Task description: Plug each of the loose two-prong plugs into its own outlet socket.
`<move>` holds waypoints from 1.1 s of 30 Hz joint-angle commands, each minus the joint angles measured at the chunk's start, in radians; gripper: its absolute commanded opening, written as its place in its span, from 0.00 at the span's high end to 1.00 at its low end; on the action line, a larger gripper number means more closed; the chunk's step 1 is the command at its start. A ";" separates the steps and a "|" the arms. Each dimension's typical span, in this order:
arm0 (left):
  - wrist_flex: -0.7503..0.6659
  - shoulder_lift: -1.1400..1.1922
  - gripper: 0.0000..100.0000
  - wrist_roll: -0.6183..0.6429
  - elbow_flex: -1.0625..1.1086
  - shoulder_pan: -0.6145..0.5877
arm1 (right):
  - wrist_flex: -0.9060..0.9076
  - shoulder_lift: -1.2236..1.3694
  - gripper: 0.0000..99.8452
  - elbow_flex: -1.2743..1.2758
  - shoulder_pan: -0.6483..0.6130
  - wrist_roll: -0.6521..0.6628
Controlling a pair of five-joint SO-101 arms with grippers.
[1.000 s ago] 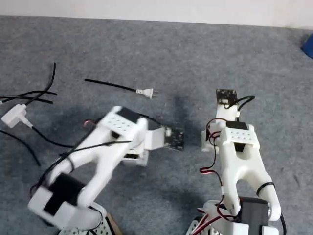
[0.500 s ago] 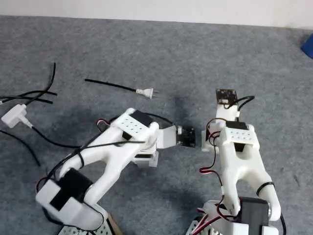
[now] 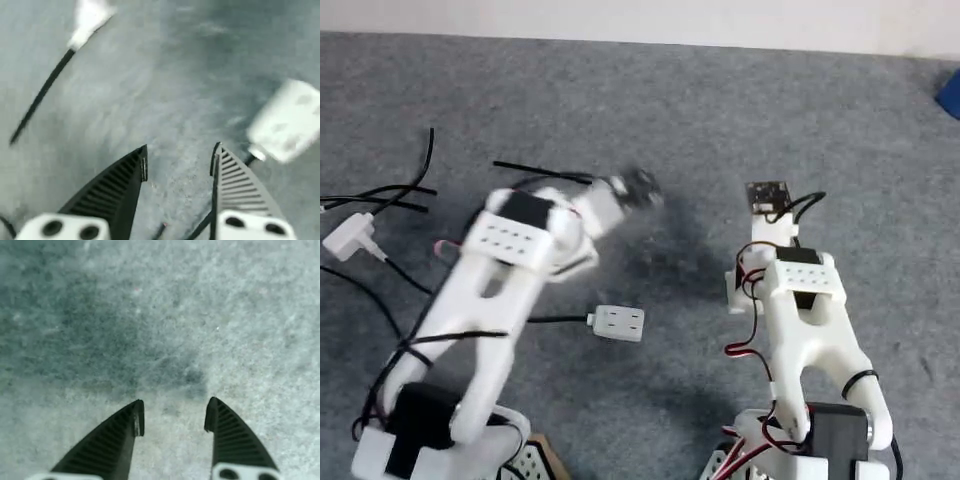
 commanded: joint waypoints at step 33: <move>-0.230 0.358 0.79 0.721 -0.120 -0.366 | 0.622 1.531 0.53 -2.397 -0.487 0.789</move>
